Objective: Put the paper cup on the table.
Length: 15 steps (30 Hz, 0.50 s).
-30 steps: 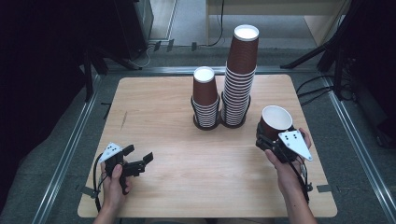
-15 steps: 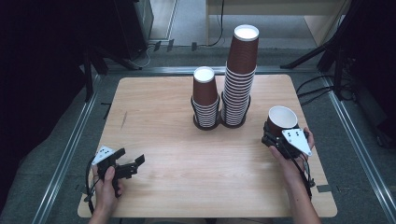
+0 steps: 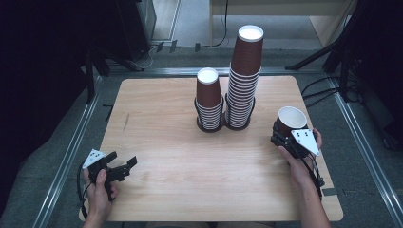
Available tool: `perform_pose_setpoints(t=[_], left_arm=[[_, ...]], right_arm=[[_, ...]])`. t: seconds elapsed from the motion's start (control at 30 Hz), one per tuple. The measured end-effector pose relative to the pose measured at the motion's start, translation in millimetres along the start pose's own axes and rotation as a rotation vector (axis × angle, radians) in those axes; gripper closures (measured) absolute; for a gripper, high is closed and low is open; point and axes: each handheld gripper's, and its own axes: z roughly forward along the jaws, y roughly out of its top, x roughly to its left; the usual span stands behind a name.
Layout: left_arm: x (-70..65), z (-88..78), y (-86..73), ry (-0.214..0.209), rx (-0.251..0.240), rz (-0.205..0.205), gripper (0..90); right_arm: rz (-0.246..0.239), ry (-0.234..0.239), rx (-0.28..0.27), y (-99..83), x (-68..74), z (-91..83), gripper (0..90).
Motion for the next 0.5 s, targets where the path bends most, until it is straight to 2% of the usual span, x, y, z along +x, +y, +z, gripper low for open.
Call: perform_pose_setpoints(t=[0.23,0.33,0.5], left_arm=[[-1.7,2.7,-1.4,-0.006,0.002,0.002,2.3],[-1.5,3.0,-1.6,-0.008,0.002,0.003,2.3],[-3.8,5.3,-1.9,-0.009,0.013,0.019,2.3]], right_arm=[[-0.022,0.022,0.041,-9.2,1.5,8.9,10.9],[-0.038,0.011,0.055,-10.3,3.5,10.9,10.8],[-0.092,-0.014,0.078,-14.5,6.1,14.4,10.9]])
